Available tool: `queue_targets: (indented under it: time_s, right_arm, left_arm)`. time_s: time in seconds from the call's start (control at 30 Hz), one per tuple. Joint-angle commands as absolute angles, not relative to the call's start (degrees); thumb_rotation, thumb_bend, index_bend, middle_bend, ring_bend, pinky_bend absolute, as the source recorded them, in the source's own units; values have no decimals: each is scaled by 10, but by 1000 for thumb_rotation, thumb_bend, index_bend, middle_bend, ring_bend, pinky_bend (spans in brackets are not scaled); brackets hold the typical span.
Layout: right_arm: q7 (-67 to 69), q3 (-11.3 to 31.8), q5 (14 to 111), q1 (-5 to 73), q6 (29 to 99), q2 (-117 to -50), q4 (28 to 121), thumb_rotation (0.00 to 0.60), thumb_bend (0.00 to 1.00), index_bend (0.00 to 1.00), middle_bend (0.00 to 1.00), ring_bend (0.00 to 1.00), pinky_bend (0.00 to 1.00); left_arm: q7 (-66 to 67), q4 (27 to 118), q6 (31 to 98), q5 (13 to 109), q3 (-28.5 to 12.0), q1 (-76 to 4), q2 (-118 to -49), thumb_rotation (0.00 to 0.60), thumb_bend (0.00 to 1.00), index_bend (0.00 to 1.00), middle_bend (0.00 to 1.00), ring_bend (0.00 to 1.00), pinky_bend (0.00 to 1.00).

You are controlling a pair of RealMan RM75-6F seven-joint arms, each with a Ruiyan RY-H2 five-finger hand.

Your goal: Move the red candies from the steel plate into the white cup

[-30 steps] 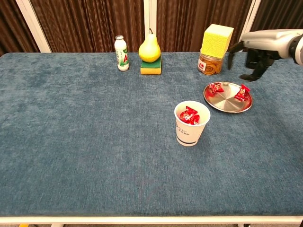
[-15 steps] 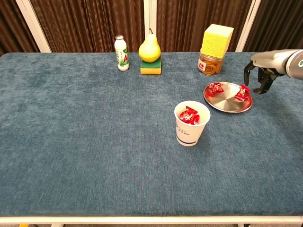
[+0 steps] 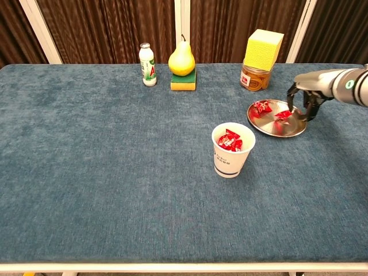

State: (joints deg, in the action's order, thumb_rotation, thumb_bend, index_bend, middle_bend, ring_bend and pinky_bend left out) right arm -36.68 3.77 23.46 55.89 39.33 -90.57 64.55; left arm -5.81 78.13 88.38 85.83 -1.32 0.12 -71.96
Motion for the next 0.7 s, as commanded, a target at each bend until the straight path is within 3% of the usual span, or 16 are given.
queue_targets:
  time_s: [0.03,0.33,0.47,0.7]
  right_arm:
    - [-369,37,239,564,391,-911,648,600,312,407,947,972,1000]
    - [-344,50,268,559,411,-895,672,600,308,408,947,972,1000]
    - [-344,51,281,565,409,-908,659,600,227,416,947,972,1000]
    - [-351,51,296,577,401,-934,631,600,218,421,947,972,1000]
  left_arm:
    - [-58,782,884,858,-13,1,-720,600,96,233,163,176,161]
    - [-61,779,883,859,-13,1,-721,600,96,233,163,176,161]
    - [-60,780,884,860,-14,0,-720,600,96,233,163,176,161]
    - [-61,781,884,857,-13,3,-718,600,96,233,163,176,161]
